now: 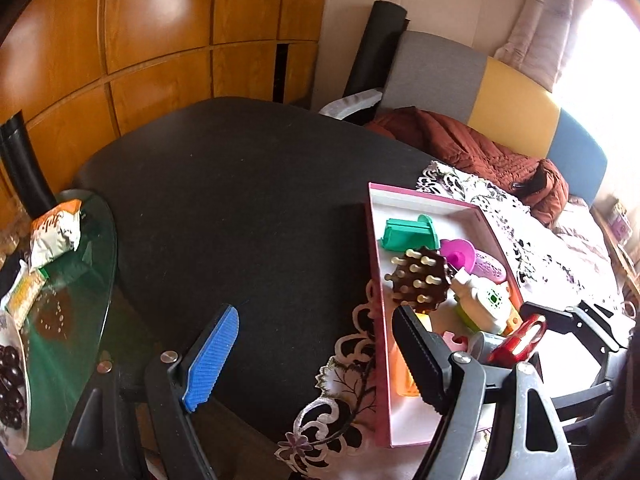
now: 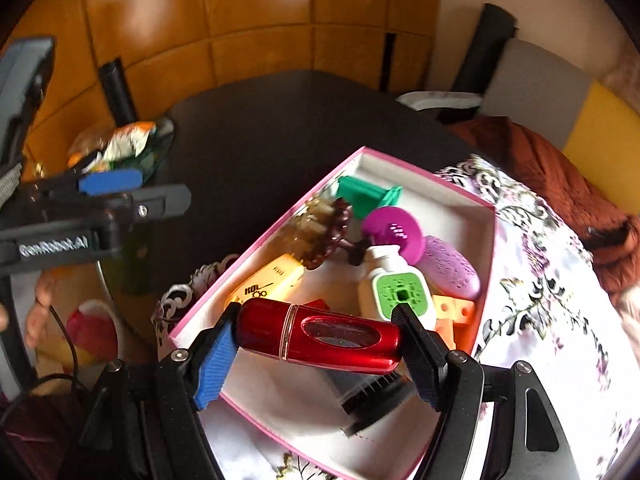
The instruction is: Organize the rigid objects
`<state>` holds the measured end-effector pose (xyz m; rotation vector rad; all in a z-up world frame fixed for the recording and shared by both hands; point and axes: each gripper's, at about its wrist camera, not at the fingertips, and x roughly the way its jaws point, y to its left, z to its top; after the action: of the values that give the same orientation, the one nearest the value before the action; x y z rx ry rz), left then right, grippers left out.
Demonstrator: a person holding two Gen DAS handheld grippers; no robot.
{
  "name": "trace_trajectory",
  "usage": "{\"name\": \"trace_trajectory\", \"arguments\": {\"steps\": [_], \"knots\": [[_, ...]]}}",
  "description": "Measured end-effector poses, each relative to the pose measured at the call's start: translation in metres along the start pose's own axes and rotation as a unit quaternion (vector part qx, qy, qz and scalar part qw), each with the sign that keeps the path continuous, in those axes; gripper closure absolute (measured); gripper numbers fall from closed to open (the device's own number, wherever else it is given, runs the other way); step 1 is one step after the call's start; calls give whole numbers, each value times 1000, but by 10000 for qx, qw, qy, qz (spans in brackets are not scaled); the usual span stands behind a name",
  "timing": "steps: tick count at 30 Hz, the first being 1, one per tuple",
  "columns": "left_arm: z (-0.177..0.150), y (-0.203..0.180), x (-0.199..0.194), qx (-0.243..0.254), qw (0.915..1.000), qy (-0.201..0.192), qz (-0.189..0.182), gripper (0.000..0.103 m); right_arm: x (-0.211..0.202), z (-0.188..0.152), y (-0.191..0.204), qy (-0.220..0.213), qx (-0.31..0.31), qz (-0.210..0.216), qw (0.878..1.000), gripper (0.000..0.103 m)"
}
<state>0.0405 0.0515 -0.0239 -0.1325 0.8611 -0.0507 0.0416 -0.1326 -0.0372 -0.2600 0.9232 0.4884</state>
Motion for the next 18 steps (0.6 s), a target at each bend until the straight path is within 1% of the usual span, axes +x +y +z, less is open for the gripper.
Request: {"name": "trace_trajectory", "arguments": {"steps": [5,7,11,14,15,18], "knots": [[0,3,0,-19,10000,-27,8,22,33,6,7,457,-440,65,9980,27],[0,4,1,-20,10000,-24,19,22,36,8,11,409,-579,-17,9975,27],[-3,2,4,3,10000,46,13,22,41,10,12,352,-529,-17,9980,28],[-4,1,4,37,10000,57,16,22,43,9,11,322,-483,46,9983,23],[-4,1,4,40,10000,45,16,22,42,9,11,307,-471,55,9984,19],[-4,0,2,53,10000,4,17,22,39,7,9,276,-348,111,9990,18]]}}
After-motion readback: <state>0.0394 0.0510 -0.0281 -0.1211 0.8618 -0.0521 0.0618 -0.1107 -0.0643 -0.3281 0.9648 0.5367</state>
